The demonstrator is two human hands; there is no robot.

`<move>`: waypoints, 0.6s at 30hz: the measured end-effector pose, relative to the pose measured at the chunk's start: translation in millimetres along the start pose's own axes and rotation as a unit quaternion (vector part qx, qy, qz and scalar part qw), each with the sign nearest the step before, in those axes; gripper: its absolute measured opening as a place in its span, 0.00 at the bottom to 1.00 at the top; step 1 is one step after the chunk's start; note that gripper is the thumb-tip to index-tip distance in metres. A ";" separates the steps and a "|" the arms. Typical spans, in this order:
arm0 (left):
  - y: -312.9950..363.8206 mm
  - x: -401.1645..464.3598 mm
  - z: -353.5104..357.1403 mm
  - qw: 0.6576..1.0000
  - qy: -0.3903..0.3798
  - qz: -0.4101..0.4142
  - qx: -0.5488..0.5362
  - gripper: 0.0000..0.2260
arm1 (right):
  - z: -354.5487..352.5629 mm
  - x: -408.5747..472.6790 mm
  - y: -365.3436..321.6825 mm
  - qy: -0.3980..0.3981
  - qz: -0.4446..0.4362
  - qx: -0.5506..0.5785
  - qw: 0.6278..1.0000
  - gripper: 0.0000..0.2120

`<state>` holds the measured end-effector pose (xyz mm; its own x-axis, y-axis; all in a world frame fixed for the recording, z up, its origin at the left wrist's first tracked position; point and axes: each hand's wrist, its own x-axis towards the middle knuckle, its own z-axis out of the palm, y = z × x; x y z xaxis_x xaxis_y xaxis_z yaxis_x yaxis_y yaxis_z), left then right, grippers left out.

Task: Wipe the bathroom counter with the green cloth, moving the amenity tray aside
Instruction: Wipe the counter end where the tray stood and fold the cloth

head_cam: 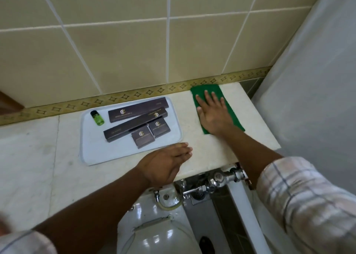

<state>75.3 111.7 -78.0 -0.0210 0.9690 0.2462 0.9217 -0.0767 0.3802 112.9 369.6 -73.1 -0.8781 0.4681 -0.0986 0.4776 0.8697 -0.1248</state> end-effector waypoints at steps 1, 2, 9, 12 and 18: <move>-1.9 -0.8 -0.2 1.000 -0.005 -0.004 -0.001 0.20 | 2.5 -7.6 -2.1 0.007 -0.002 -0.001 1.000 0.28; -3.0 -0.8 0.5 1.000 -0.010 -0.005 0.003 0.20 | 6.2 -21.2 -2.2 0.018 -0.001 -0.006 1.000 0.28; 3.0 -0.1 -3.8 0.999 -0.032 -0.019 0.031 0.20 | 22.1 -122.0 -1.8 0.036 0.008 0.009 0.999 0.27; 10.1 1.8 -7.6 0.997 -0.052 -0.031 0.057 0.19 | 14.9 -133.8 -4.1 0.054 0.017 0.060 0.997 0.28; 15.8 115.7 -19.7 0.994 -0.029 -0.101 0.008 0.18 | 17.9 -176.5 -5.8 0.227 0.429 0.536 0.691 0.40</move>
<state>79.8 218.0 -26.0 -0.1843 0.9762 0.1147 0.9067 0.1238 0.4032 265.5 279.1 -72.6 -0.0611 0.9521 -0.2995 0.3598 -0.2589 -0.8964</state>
